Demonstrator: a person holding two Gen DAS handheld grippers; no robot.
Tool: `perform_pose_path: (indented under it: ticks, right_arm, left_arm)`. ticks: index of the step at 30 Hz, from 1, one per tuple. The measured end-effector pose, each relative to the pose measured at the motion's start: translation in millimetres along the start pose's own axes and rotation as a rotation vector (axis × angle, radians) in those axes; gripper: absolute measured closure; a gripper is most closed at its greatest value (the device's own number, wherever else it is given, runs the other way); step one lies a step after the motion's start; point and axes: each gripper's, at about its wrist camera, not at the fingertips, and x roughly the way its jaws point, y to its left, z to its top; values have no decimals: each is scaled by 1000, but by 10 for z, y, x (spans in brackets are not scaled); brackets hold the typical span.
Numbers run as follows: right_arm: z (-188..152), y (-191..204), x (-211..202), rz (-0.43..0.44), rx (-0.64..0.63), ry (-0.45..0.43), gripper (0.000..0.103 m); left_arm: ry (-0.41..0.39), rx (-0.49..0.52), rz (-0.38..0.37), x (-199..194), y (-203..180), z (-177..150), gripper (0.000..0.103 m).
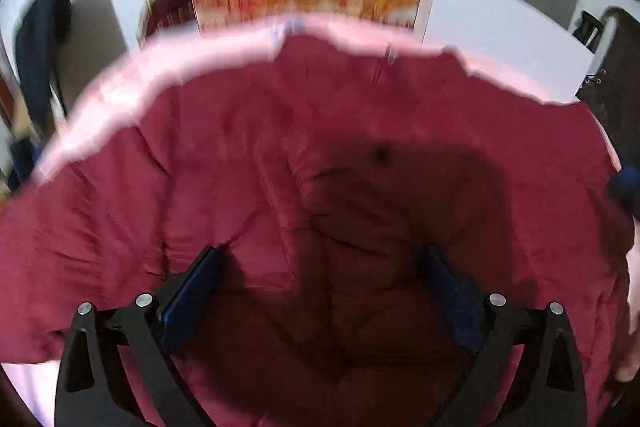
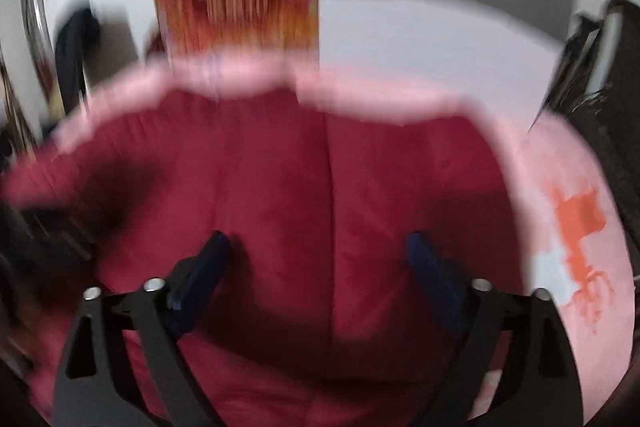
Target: Fold large clothes
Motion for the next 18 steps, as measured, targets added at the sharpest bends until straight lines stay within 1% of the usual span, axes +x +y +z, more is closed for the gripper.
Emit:
perform_pose_path:
  ticks: [1,3,5,9,11,13,16,18]
  right_arm:
    - [-14,-48,110,30,18,34,10]
    - [-6,-73,45,41,37,16,10]
    - [-29,-46,61,27,23,15,10]
    - [-41,-58,25,27,26,-2,10]
    - [-88,-124,-66,35,48,-35,10]
    - [-158,-210,-245,30,80,-79,10]
    - [-207,-387,-466,25,154,-133,10]
    - [-268,-496,-596,46,198,-155,10]
  left_arm:
    - [-3,-9,-12,-7,22,8,3]
    - [-9,-5,-9,-11,25,1,3]
    - [-10,7,6,-5,6,-2,3]
    - [-14,-3,-8,-9,23,2,3]
    - [-22,-12,-20,-35,46,-4,3]
    - [-45,-48,-41,-110,106,-37,3]
    - [-83,-116,-38,-300,276,-84,3]
    - [-114,-164,-57,-490,440,-124,3]
